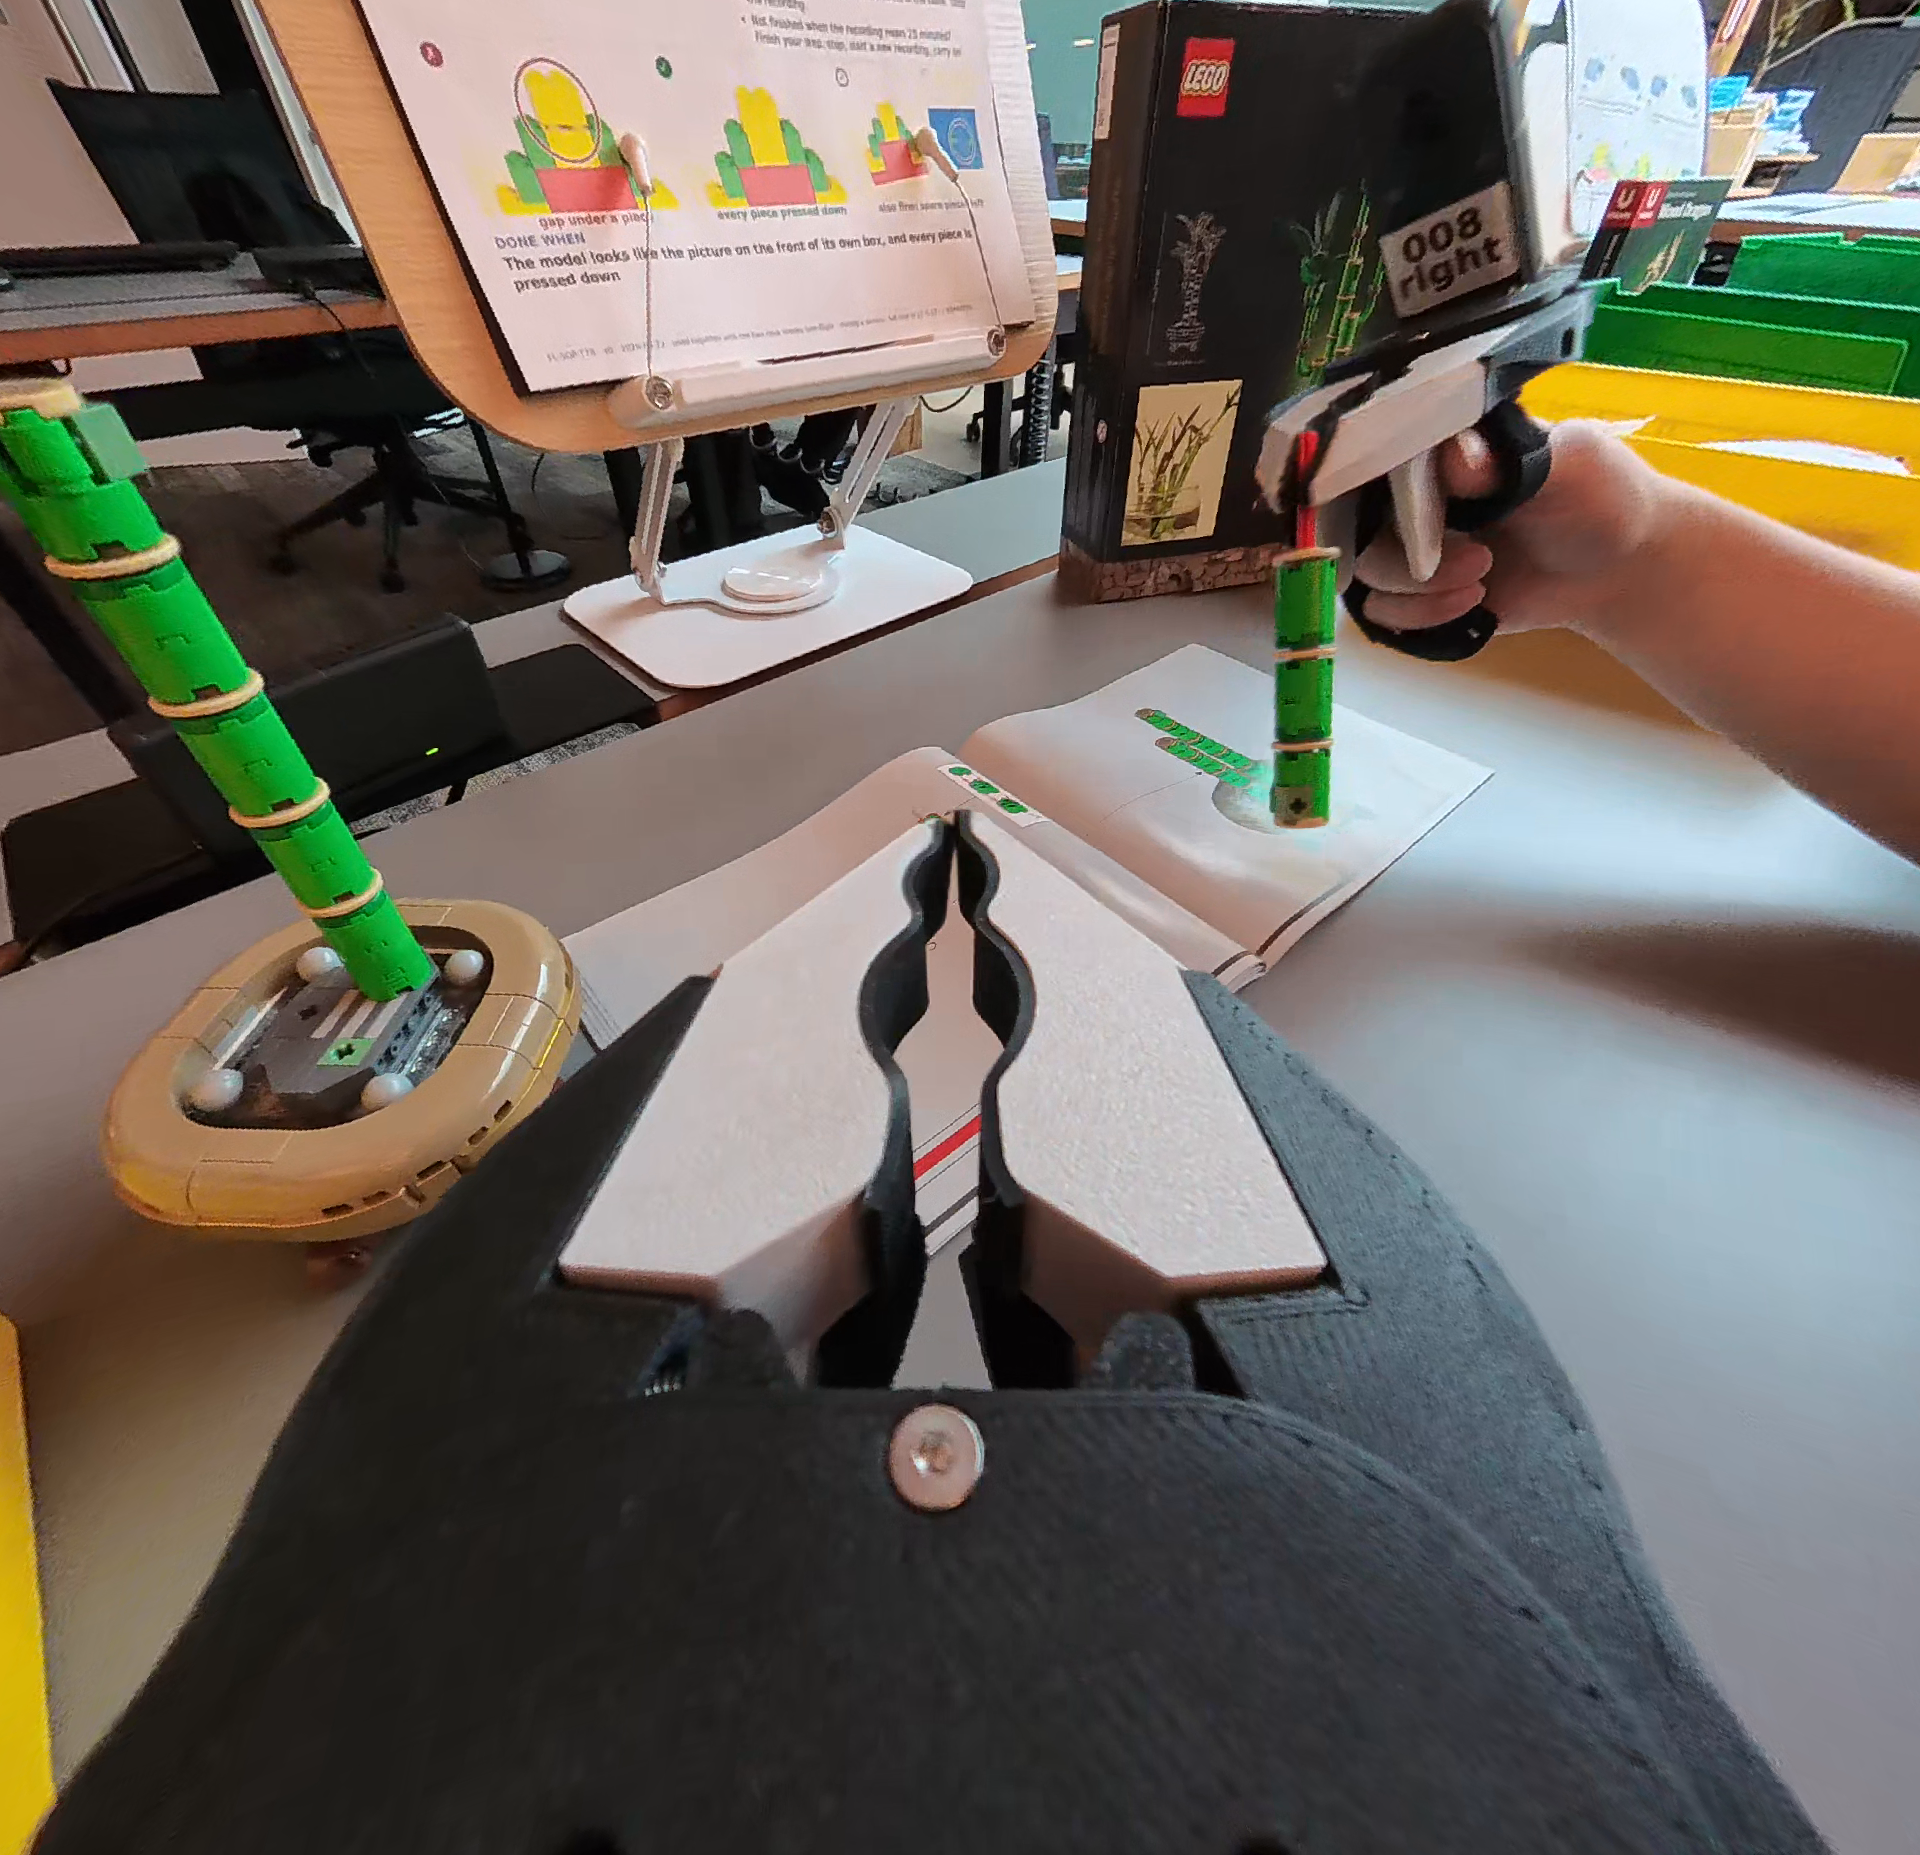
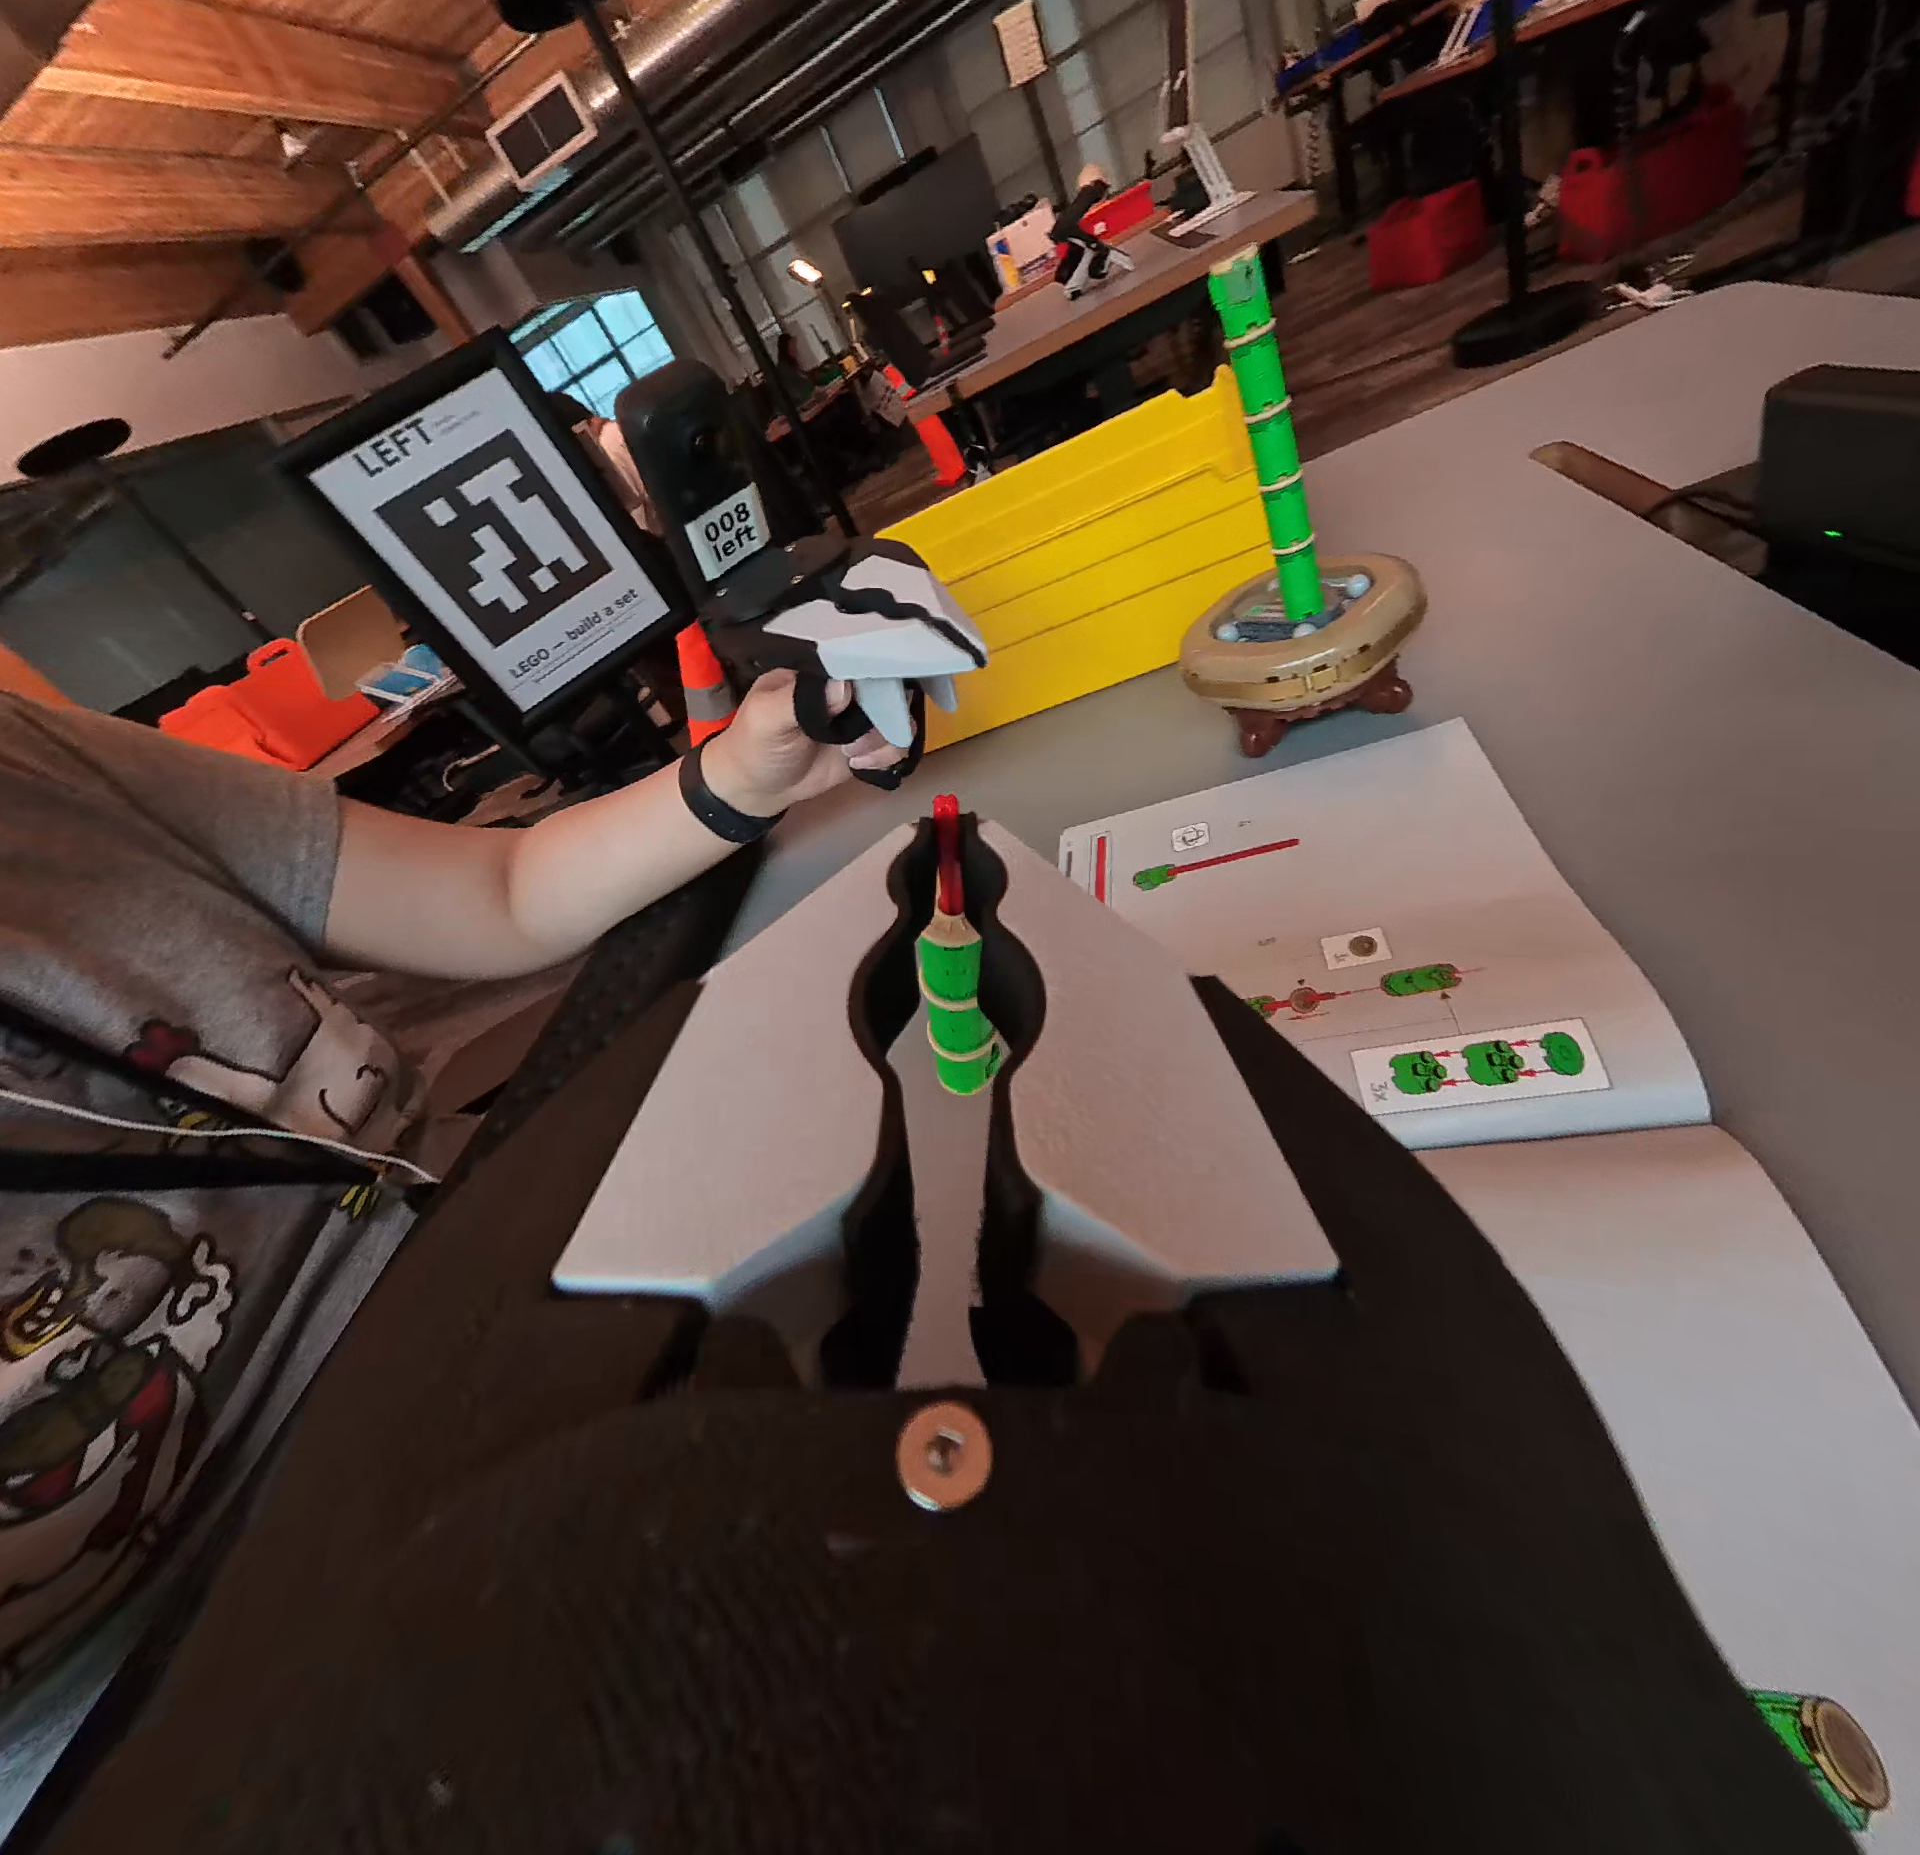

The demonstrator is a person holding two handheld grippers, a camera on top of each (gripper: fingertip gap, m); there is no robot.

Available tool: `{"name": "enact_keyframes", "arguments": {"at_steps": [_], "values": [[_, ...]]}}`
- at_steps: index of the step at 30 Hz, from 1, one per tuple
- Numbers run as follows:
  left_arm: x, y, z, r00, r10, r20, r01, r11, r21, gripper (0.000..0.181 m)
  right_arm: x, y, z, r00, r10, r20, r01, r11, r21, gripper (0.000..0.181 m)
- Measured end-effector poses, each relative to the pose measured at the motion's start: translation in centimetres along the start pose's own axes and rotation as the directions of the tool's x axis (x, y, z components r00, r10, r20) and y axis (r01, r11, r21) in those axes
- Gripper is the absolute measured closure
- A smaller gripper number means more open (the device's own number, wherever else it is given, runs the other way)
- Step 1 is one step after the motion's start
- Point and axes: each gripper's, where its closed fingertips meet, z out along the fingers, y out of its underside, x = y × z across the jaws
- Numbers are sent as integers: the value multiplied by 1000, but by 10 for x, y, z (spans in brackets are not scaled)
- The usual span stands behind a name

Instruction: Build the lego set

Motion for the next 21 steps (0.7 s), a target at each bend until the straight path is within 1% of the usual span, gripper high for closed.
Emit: {"name": "enact_keyframes", "arguments": {"at_steps": [5, 10, 19, 21], "values": [[-1, -5, -3, 999, -33, -6, 33, 999, 24, 181, 2, 9, 1, 1000, -11, 7, 11, 999, -35, 178], [-3, -4, -3, 998, -65, -22, 66, 997, 27, 180, 1, 10, 2, 1000, -17, 18, 18, 999, -36, 179], [10, 0, 1, 993, -68, -93, 68, 998, -1, 177, -10, 9, 3, 997, -44, 71, 47, 998, -40, 179], [13, 2, 2, 993, -65, -102, 64, 998, -12, 176, -10, 10, 3, 997, -47, 64, 50, 998, -48, 178]]}}
